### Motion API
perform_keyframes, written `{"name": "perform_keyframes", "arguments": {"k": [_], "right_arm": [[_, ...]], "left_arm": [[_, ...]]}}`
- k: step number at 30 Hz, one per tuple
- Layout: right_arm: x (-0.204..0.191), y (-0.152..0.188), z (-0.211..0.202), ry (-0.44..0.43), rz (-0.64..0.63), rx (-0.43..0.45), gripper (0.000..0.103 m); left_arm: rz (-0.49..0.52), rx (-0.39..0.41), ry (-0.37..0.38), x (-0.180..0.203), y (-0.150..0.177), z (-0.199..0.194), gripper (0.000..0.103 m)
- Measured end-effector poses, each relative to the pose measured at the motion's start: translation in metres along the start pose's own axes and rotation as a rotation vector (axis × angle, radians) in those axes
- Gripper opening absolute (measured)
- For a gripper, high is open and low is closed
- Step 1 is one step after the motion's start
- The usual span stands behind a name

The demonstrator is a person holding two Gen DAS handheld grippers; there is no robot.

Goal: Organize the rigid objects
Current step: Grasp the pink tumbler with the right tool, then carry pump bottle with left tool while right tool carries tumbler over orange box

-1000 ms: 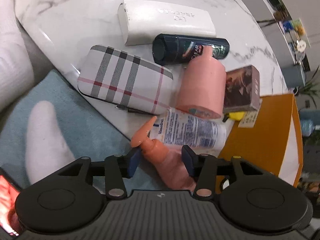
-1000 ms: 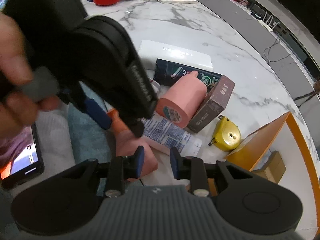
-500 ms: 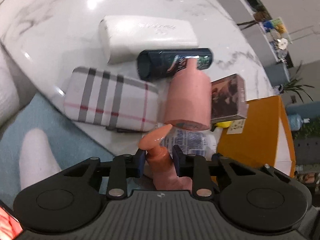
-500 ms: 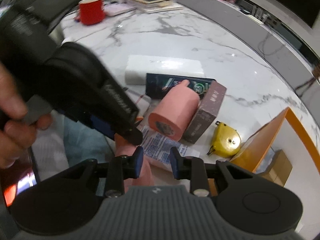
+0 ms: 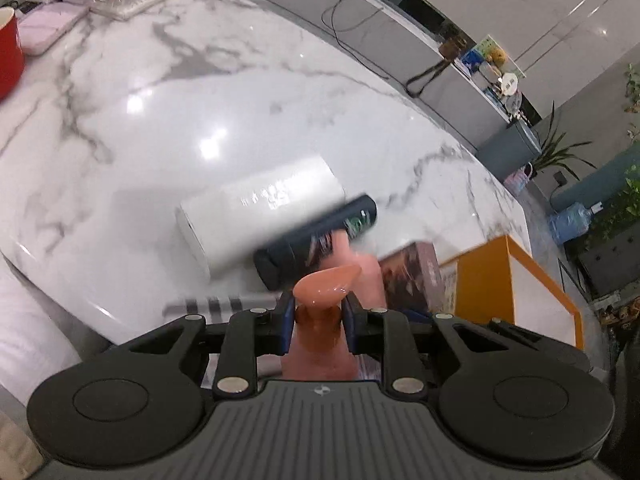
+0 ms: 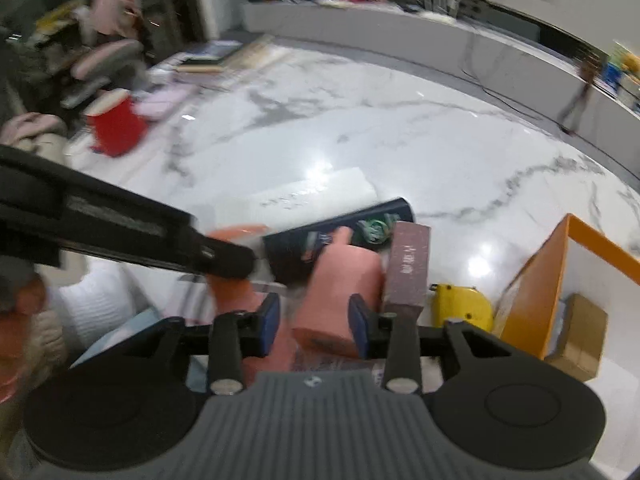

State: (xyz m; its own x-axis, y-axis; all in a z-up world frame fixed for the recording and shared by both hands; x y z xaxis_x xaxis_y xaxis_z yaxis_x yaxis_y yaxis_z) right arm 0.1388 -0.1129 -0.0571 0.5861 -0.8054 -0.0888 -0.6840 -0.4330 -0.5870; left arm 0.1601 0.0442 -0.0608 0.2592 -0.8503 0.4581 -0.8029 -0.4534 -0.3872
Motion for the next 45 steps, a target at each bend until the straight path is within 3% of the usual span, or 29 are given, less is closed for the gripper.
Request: {"name": "perform_keyframes", "arguments": {"k": [8,12,21,30,40,45], "right_arm": [[0.002,-0.018,0.035,0.093,0.133,-0.107,0.049],[0.002,-0.023,0.046,0.139,0.135,-0.137,0.06],[0.006,-0.023,0.064,0.16,0.157,-0.174,0.057],[-0.005,-0.014,0.011,0.12,0.046,-0.102,0.056],[0.012,0.004,-0.069,0.082,0.044,0.063,0.055],[0.024,0.015,-0.107,0.089,0.061,0.137,0.055]], "left_arm": [[-0.024,-0.008,0.03,-0.017,-0.007,0.009,0.027],[-0.044,-0.021,0.036,-0.026,-0.008,0.011,0.027],[-0.039,-0.03,0.033,-0.029,-0.005,0.011,0.027],[0.07,-0.006,0.035,-0.012,0.005,-0.011,0.027],[0.281,0.114,0.076,0.03,0.013,-0.052,0.027],[0.367,0.136,0.108,0.06,0.02,-0.068,0.027]]}}
Point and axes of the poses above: each gripper's, at about its wrist camera, not at the fingertips, and z roughly the way its jaws point, x to its right, y to its underside, the point moved 1 cm from there along z, roughly the way its jaws point, and after that the axes turned 1 degree about -y, right-handed, at the moved point
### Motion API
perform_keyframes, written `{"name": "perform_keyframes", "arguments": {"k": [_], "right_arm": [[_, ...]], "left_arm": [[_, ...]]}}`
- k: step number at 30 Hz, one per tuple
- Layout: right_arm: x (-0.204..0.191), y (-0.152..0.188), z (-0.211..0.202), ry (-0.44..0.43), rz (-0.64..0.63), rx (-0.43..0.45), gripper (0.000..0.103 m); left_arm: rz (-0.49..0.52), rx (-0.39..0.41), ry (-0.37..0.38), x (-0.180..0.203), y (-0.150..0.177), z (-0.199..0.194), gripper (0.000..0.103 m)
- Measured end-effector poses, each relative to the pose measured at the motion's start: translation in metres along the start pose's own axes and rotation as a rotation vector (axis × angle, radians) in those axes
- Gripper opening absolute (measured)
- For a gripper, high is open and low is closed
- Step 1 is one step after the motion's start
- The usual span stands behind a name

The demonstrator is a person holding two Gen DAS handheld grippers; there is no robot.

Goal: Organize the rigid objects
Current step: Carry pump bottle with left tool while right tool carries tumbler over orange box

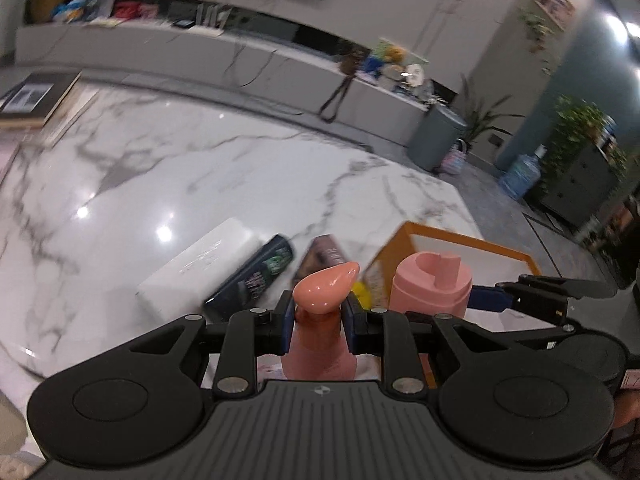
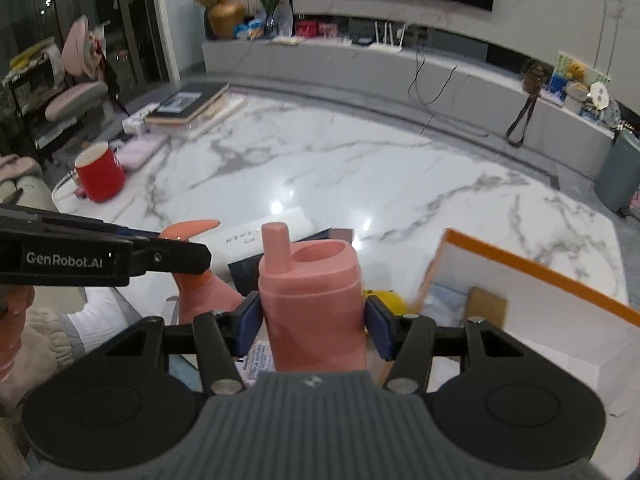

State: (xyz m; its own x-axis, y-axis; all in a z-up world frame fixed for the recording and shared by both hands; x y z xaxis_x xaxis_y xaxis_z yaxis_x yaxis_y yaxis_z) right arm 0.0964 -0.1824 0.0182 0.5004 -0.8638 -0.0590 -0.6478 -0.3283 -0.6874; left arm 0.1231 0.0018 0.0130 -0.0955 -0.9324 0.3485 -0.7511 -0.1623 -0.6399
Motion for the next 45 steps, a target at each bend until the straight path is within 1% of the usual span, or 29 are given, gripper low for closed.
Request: {"name": "perform_keyframes", "arguments": {"k": [5,9,13,17,19,22,26,29,34,37,41,45], "right_arm": [[0.026,0.01,-0.032,0.037,0.01,0.044,0.055],[0.058,0.019,-0.048,0.071,0.065,0.064,0.055],[0.089,0.033,-0.054,0.093,0.143,0.063,0.055],[0.113,0.046,-0.051,0.103,0.196,0.049,0.055],[0.123,0.052,-0.049,0.11,0.217,0.043,0.055],[0.139,0.063,-0.045,0.11,0.261,0.025,0.056],[0.155,0.075,-0.035,0.112,0.289,-0.005,0.056],[0.164,0.082,-0.024,0.112,0.306,-0.036,0.056],[0.177,0.086,-0.005,0.096,0.332,-0.079,0.056],[0.181,0.086,0.005,0.078,0.343,-0.114,0.056],[0.183,0.083,0.018,0.061,0.332,-0.149,0.056],[0.182,0.077,0.029,0.046,0.328,-0.161,0.056]], "left_arm": [[0.109,-0.004,0.053,0.039,-0.023,-0.012,0.028],[0.225,-0.011,0.096,0.077,-0.045,-0.013,0.028],[0.356,-0.026,0.139,0.127,-0.062,-0.006,0.028],[0.503,-0.039,0.182,0.174,-0.06,0.015,0.028],[0.551,-0.069,0.187,0.192,-0.056,0.033,0.028],[0.603,-0.112,0.18,0.208,-0.045,0.059,0.028],[0.611,-0.173,0.181,0.211,-0.032,0.094,0.028],[0.621,-0.205,0.177,0.202,-0.023,0.113,0.028],[0.639,-0.269,0.158,0.19,-0.012,0.134,0.028],[0.674,-0.306,0.149,0.182,-0.006,0.146,0.028],[0.726,-0.323,0.139,0.174,0.0,0.153,0.028],[0.734,-0.336,0.124,0.166,0.003,0.162,0.028]]}}
Point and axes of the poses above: each gripper's, at about its wrist camera, not at the fingertips, and z roughly the way its jaws point, x to its right, y to its underside, the point moved 1 cm from there along z, roughly the way its jaws point, and after that the axes turned 1 degree about -y, right-handed, at the moved point
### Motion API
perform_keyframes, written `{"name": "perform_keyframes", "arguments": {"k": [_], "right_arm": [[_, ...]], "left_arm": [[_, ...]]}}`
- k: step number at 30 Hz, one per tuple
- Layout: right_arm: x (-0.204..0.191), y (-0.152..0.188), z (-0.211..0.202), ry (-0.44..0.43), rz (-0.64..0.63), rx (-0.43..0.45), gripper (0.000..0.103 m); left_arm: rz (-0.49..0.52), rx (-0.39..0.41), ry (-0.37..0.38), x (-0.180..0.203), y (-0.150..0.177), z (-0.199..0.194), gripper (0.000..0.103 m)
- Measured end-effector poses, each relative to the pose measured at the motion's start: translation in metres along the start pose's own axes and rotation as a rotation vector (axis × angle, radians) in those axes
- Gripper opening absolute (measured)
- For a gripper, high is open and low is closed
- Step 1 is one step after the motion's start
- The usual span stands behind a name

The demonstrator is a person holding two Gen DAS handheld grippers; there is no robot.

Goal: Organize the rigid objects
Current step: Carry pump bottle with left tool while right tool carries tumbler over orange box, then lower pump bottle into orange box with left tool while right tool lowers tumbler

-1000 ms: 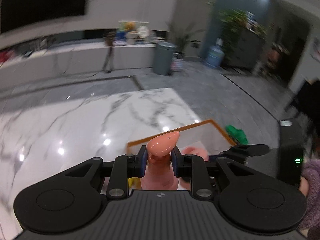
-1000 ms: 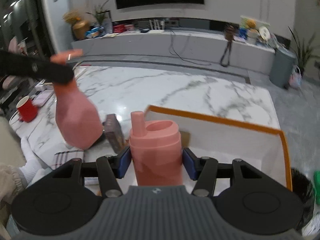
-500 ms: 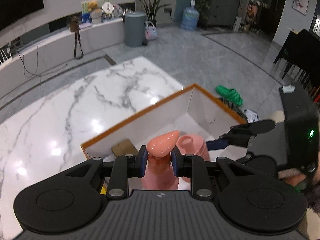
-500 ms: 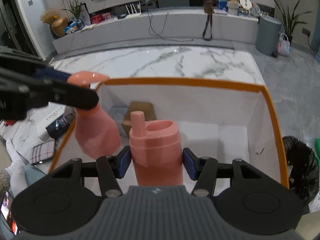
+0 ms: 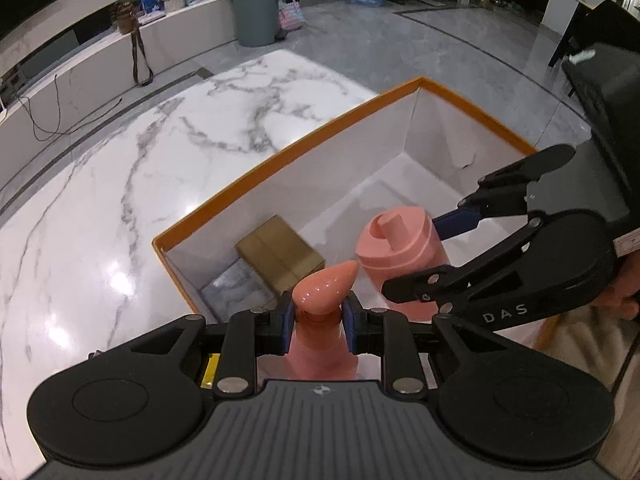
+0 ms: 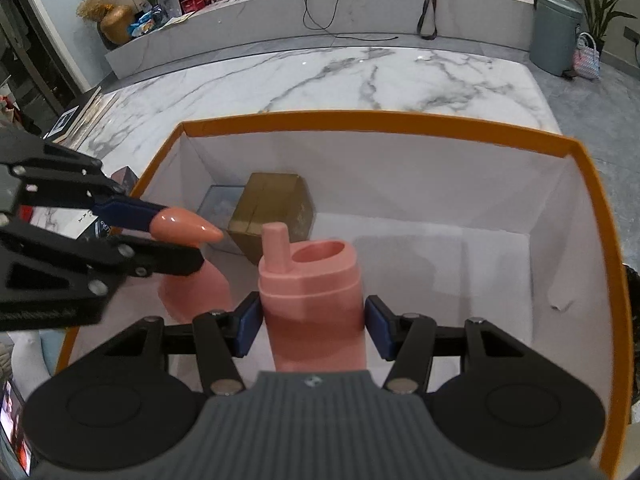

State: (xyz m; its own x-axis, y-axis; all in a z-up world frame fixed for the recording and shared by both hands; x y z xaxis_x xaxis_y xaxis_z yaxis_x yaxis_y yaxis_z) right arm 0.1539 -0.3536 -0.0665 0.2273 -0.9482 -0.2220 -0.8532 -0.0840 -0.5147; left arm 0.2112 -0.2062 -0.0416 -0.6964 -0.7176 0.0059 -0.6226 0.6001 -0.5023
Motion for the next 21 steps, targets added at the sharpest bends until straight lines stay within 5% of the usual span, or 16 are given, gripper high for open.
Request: {"name": "perform_keyframes", "arguments": {"k": [21], "right_arm": [[-0.019,-0.009,0.028,-0.071,0.014,-0.09,0.056]], "left_arm": [[0.24,-0.059,-0.033,0.013,0.018,0.001,0.034]]}}
Point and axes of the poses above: each gripper's, at about its wrist camera, not at the fingertips, and z roughly the way its jaws point, x to its right, y to its underside, the point moved 1 cm from there along z, roughly the way its jaws point, and after that the axes turned 1 degree about -y, right-handed, at the moved point
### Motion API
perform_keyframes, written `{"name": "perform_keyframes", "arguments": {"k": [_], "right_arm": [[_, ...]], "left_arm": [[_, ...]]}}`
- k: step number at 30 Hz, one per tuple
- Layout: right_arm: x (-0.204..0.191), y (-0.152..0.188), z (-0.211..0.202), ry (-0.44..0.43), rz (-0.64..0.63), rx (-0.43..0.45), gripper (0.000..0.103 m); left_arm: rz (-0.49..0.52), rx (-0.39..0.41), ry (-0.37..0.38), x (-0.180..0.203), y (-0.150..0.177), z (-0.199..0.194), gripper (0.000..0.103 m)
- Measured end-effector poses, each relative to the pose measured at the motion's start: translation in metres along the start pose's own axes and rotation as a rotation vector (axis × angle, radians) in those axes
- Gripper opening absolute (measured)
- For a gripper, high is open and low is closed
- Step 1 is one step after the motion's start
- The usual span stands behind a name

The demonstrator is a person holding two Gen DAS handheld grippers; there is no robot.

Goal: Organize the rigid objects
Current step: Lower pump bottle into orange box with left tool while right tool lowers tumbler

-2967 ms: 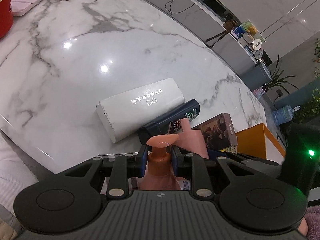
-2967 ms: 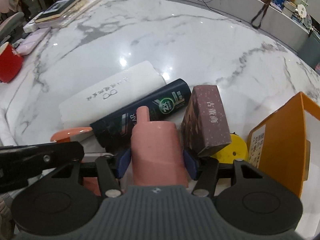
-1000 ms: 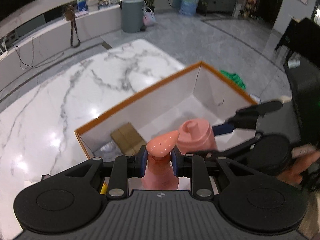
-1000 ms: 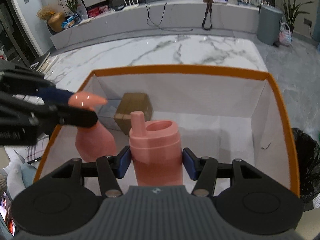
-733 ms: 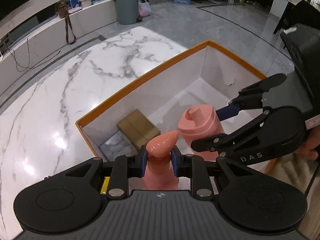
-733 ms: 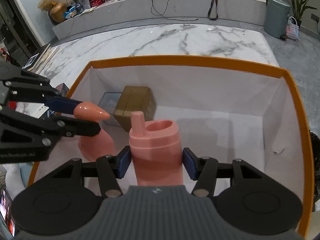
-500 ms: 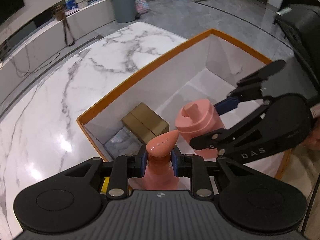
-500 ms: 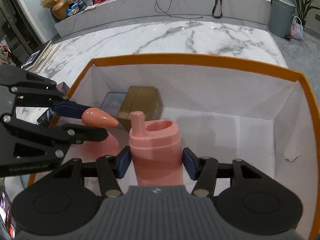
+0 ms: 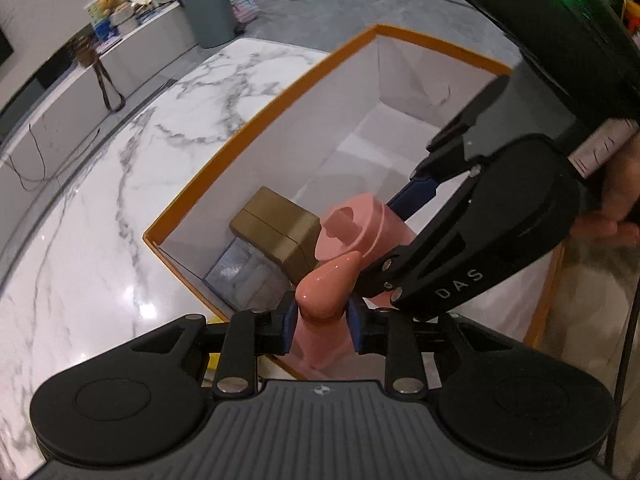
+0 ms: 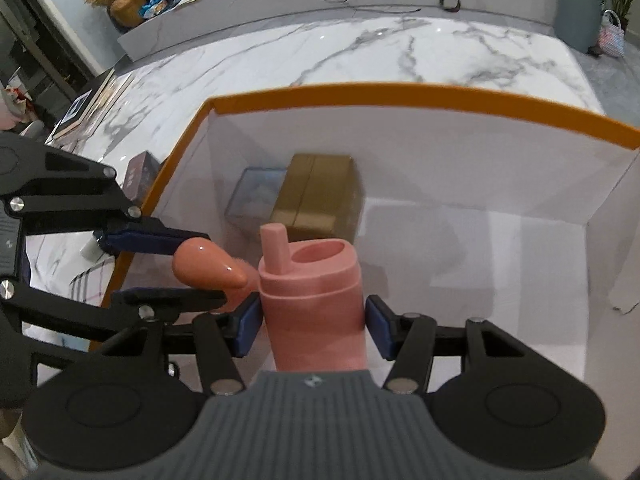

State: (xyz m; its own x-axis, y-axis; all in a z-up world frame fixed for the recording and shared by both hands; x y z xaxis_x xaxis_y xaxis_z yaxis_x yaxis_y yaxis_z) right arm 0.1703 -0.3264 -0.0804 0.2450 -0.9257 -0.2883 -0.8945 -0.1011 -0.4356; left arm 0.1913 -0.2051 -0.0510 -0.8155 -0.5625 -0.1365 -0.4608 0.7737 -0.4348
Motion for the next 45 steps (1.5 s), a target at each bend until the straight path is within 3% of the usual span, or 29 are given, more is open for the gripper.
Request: {"name": "perform_keyframes", "arguments": {"k": [7,9,10,11,14,22,27,33,40,45], "right_arm": [[-0.002,0.005,-0.003,0.005,-0.013,-0.001,0.057],[-0.001,0.006,-0.005,0.006,-0.017,-0.001,0.054],[-0.001,0.007,-0.006,0.003,-0.017,-0.001,0.054],[0.0,0.007,-0.007,0.002,-0.016,-0.002,0.054],[0.002,0.009,-0.011,0.009,-0.01,-0.001,0.054],[0.007,0.001,-0.016,-0.008,0.073,0.074,0.054],[0.006,-0.005,-0.004,-0.023,0.142,0.083,0.054],[0.002,-0.005,-0.001,-0.039,0.122,0.044,0.056],[0.003,0.001,-0.005,-0.069,0.089,0.021,0.06],[-0.001,0.007,-0.014,-0.066,-0.008,-0.004,0.063]], "left_arm": [[0.05,0.017,-0.029,0.009,0.003,-0.001,0.045],[0.051,0.022,-0.021,0.011,0.002,0.0,0.044],[0.049,0.024,-0.017,0.011,0.002,-0.001,0.042],[0.048,0.028,-0.02,0.012,0.001,-0.002,0.033],[0.033,0.012,-0.034,0.011,0.001,-0.002,0.03],[-0.034,0.045,-0.09,-0.007,-0.003,-0.009,0.029],[0.006,0.044,-0.084,-0.009,-0.004,-0.002,0.029],[0.073,0.019,-0.097,-0.001,-0.003,0.005,0.035],[0.041,0.054,-0.079,-0.008,-0.001,-0.009,0.04],[-0.05,0.079,-0.012,-0.017,0.003,-0.024,0.04]]}}
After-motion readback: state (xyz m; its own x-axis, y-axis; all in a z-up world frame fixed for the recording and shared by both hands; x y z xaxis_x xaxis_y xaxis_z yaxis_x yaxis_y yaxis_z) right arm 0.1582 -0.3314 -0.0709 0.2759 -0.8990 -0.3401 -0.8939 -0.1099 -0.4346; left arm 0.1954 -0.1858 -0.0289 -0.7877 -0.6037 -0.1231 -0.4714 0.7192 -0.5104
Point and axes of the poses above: each gripper's, at about its wrist camera, not at the fingertips, and z roughly the way its jaws point, x to its right, y to its underside, the point moved 1 cm from there along z, roughly the way its jaws point, and after that the axes turned 1 degree about -y, right-handed, at the moved point
